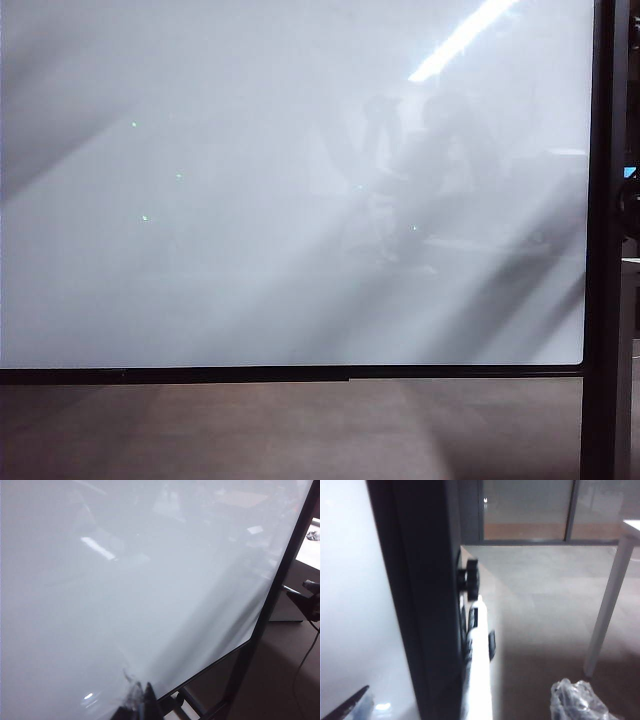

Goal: Reach to the right to find the marker pen, pick it up, and write the number 2 on the whiteboard.

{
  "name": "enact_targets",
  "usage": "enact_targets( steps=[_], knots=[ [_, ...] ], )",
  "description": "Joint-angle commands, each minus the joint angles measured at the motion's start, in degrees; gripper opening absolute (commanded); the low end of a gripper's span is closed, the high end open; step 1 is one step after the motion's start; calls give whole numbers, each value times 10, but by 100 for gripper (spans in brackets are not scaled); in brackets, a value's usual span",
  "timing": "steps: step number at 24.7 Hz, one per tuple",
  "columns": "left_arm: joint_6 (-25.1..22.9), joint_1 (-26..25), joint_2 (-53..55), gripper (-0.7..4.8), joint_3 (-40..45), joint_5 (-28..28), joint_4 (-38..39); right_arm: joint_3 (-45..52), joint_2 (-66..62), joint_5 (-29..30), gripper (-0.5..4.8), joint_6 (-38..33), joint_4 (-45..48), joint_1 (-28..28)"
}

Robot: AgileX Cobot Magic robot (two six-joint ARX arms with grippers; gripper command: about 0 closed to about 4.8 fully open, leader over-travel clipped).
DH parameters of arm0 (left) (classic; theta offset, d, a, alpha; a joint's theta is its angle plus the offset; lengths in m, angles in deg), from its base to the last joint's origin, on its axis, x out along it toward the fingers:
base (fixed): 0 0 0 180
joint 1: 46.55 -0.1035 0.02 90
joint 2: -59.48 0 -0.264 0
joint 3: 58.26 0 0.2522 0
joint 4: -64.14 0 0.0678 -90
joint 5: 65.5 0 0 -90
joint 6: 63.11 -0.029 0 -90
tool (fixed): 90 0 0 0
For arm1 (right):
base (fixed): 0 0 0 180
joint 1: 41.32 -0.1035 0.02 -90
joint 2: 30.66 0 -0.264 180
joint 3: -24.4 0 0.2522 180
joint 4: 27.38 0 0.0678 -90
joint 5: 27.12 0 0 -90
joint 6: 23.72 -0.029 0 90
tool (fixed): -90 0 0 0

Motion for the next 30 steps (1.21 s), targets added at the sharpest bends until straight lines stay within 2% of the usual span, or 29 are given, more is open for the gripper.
enact_targets(
  steps=[1,15,16,19,20,23,25,30],
  knots=[
    [-7,0,-2,-5,-4,3,-7,-16,-12,2,471,-1,10,0],
    [-11,0,-1,-5,-4,3,-7,-46,-43,0,470,-1,7,3],
    [-11,0,-1,-5,-4,3,-7,-47,-44,0,464,-1,7,3],
    [-11,0,-1,-5,-4,3,-7,-47,-45,-1,369,-1,5,3],
    [-11,0,-1,-5,-4,3,-7,-47,-45,-1,353,-1,5,3],
    [-11,0,-1,-5,-4,3,-7,-47,-45,-1,352,-1,5,3],
    [-11,0,-1,-5,-4,3,-7,-47,-45,0,327,-1,5,3],
    [-15,0,-1,-5,-4,3,-7,-47,-45,13,327,0,6,3]
  ],
)
